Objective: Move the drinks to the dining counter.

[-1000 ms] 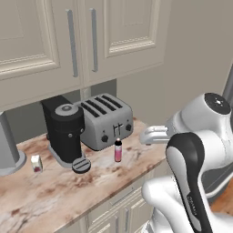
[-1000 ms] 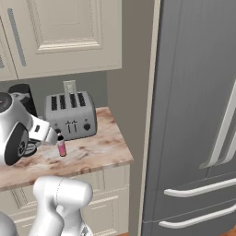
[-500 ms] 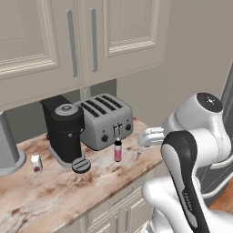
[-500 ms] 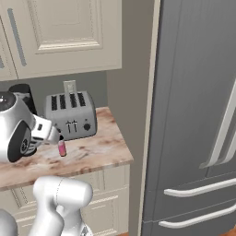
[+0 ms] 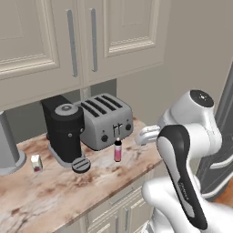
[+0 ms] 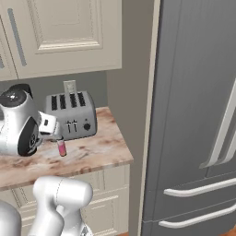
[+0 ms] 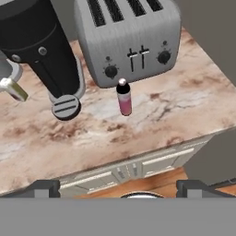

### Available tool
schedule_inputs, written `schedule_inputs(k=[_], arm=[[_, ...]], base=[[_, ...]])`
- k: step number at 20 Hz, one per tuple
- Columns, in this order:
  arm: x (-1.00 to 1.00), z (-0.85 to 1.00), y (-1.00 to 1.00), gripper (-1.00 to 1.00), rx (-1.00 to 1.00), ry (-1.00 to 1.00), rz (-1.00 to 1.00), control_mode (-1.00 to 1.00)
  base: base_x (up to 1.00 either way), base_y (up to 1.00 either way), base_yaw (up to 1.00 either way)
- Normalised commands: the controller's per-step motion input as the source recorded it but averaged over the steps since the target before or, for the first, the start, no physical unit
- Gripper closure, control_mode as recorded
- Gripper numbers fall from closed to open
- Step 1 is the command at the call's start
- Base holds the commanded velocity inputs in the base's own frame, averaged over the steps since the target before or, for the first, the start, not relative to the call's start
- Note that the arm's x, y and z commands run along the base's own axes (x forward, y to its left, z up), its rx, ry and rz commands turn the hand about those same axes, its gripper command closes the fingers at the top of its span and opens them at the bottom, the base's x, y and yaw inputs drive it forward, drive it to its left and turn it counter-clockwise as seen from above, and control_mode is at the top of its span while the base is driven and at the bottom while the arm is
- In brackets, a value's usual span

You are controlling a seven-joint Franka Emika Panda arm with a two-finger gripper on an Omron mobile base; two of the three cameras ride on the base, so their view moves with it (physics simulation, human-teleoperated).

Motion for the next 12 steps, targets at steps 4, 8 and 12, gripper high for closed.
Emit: schedule_inputs(k=[4, 8, 12], arm=[[0.27, -0.31, 0.03, -1.0, 0.0, 0.0, 0.1, -1.0], [0.28, -0.32, 0.1, -1.0, 0.0, 0.0, 0.08, -1.0], [0.27, -0.29, 0.1, -1.0, 0.0, 0.0, 0.05, -1.0]], base=[[0.0, 0.0, 0.0], [0.0, 0.0, 0.0], [0.0, 0.0, 0.0]])
